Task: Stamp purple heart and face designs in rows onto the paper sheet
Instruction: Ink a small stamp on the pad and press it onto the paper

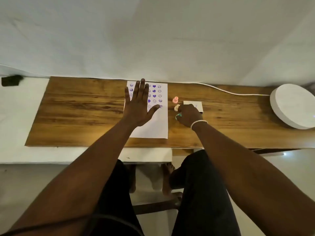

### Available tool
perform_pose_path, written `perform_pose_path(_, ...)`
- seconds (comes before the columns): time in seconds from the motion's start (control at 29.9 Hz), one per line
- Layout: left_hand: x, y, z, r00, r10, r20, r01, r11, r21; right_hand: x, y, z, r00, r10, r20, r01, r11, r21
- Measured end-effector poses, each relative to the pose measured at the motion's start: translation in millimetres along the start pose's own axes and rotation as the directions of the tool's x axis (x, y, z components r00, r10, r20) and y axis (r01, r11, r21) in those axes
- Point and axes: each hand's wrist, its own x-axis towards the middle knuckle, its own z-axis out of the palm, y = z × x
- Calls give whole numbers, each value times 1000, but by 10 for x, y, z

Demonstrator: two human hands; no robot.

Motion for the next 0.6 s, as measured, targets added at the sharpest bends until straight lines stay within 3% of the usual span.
perform_pose_path(0.3,43,176,188,996,82,43,-84,996,39,21,84,235,997,71,-44,-69,996,55)
perform_pose_path(0.4,50,249,158,989,132,63,-134,990,35,35,102,227,986,155,-67,-137,966,219)
perform_pose_path(0.53,79,399,72,969,235,77,-231,971,-59,44,104,149,975,222,13,-193,815,546)
perform_pose_path(0.6,93,488,28,967,237,98,-223,965,-139,47,96,113,967,231,103,-231,641,732)
